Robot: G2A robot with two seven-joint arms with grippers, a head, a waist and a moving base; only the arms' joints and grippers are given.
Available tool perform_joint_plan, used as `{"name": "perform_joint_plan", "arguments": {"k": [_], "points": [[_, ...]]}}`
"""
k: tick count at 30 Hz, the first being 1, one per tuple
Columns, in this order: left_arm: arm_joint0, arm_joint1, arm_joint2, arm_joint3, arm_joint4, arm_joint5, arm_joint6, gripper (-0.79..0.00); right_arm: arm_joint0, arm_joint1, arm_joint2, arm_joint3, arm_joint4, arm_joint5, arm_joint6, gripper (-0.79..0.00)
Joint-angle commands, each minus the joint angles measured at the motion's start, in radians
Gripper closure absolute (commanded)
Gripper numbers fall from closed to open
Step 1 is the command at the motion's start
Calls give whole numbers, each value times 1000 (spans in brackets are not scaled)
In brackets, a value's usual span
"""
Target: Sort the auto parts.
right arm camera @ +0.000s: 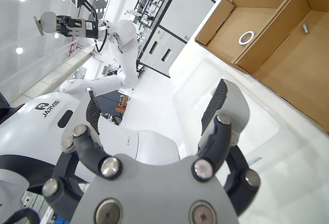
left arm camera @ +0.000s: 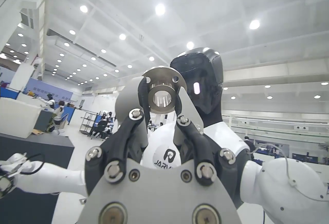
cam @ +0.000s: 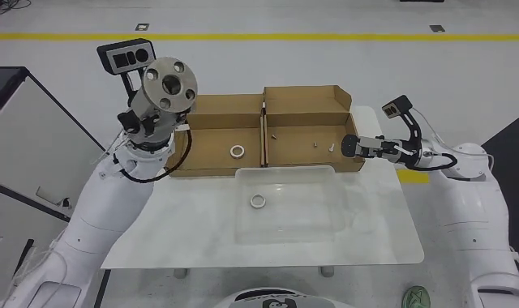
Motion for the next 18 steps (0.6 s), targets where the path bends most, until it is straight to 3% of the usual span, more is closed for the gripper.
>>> {"name": "perform_joint_plan", "arguments": {"k": [1, 9, 18], "points": [[2, -4, -12, 13, 87, -10, 10, 0, 0, 0, 0, 0, 0, 0, 0, -785], [2, -8, -20, 38, 337, -67, 67, 0, 0, 0, 0, 0, 0, 0, 0, -785], [1, -11, 44, -61, 136, -69, 69, 0, 0, 0, 0, 0, 0, 0, 0, -785]]}}
